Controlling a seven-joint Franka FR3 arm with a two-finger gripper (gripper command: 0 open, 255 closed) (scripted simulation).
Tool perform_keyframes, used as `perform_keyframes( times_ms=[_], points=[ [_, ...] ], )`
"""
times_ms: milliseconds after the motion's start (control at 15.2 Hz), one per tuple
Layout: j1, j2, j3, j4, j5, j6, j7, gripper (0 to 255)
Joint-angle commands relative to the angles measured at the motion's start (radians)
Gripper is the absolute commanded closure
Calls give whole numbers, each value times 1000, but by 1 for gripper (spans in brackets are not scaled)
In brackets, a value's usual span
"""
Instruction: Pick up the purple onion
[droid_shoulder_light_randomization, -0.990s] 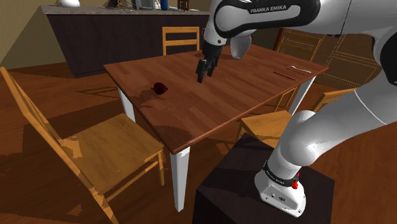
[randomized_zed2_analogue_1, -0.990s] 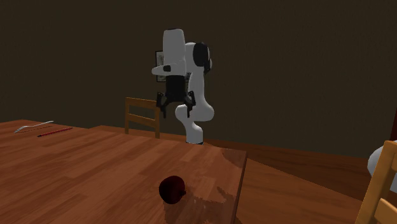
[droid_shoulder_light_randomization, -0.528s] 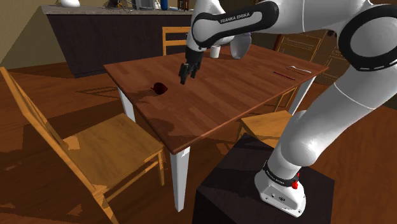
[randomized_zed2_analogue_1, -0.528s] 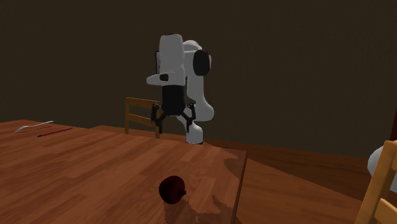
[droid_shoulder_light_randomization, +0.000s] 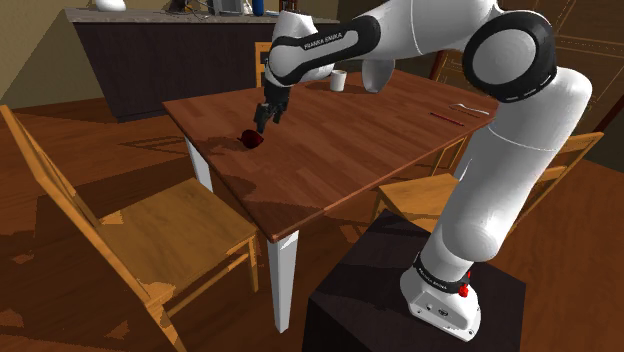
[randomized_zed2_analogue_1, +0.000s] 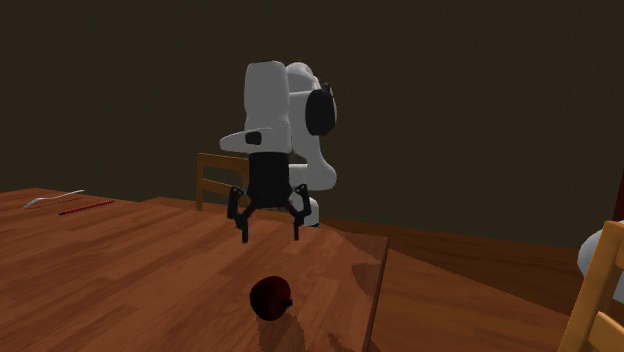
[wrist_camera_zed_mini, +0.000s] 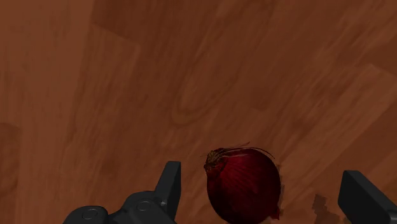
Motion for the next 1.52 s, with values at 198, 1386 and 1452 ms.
perform_keyframes(
  times_ms=[198, 1386, 1452],
  points=[
    [8, 182, 10, 169, 13, 53, -21, 0],
    [9, 254, 15, 153, 23, 150, -34, 255],
    [9, 254, 15, 152, 23, 150, -34, 255]
  ],
)
